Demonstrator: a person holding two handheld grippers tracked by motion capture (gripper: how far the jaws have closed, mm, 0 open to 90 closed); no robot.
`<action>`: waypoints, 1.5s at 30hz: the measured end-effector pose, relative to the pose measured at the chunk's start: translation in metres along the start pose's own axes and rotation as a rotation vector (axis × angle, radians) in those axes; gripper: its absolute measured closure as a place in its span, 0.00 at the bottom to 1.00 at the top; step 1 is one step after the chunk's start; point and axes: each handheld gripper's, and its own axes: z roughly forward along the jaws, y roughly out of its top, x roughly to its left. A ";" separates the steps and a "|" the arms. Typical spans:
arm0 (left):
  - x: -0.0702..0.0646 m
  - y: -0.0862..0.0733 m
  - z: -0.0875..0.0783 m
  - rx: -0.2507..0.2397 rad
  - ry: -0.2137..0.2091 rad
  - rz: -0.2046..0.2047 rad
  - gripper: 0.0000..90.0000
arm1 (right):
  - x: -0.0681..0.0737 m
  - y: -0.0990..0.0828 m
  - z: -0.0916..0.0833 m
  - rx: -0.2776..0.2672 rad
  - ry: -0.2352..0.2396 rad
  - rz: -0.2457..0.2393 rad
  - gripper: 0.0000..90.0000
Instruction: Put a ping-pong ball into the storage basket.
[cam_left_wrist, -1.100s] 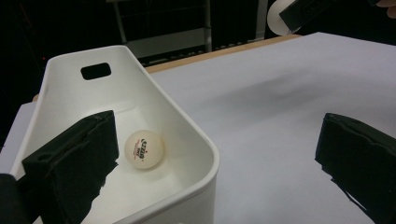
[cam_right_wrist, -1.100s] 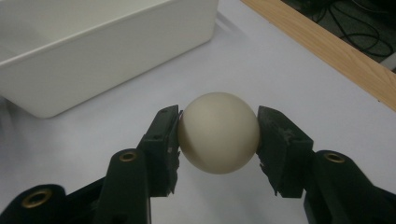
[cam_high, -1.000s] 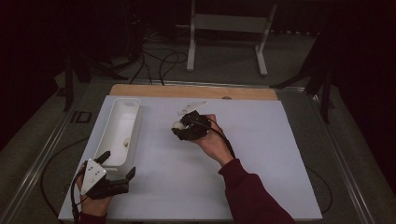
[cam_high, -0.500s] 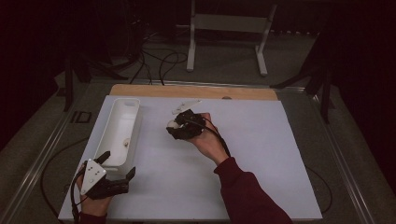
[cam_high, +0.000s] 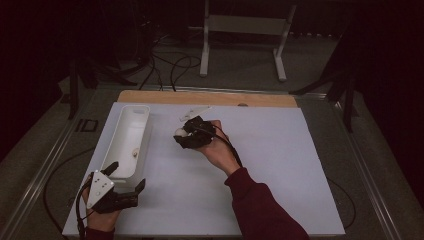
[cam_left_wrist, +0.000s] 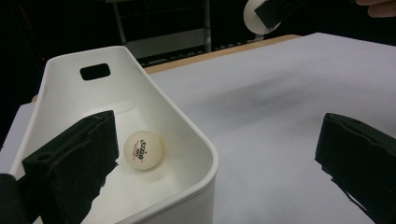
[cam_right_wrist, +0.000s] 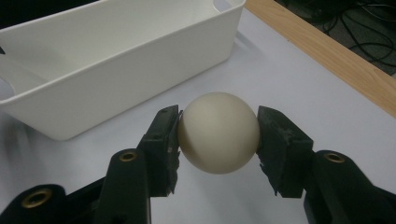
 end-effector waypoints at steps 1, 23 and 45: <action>0.000 0.000 0.000 0.000 0.000 -0.001 0.00 | 0.001 0.001 0.000 0.001 -0.002 0.005 0.56; 0.001 0.000 0.000 0.000 0.000 -0.002 0.00 | 0.008 0.021 0.009 -0.018 0.027 -0.016 0.56; 0.001 -0.001 -0.004 -0.001 0.007 -0.005 0.00 | 0.019 0.035 0.016 -0.030 0.044 -0.035 0.56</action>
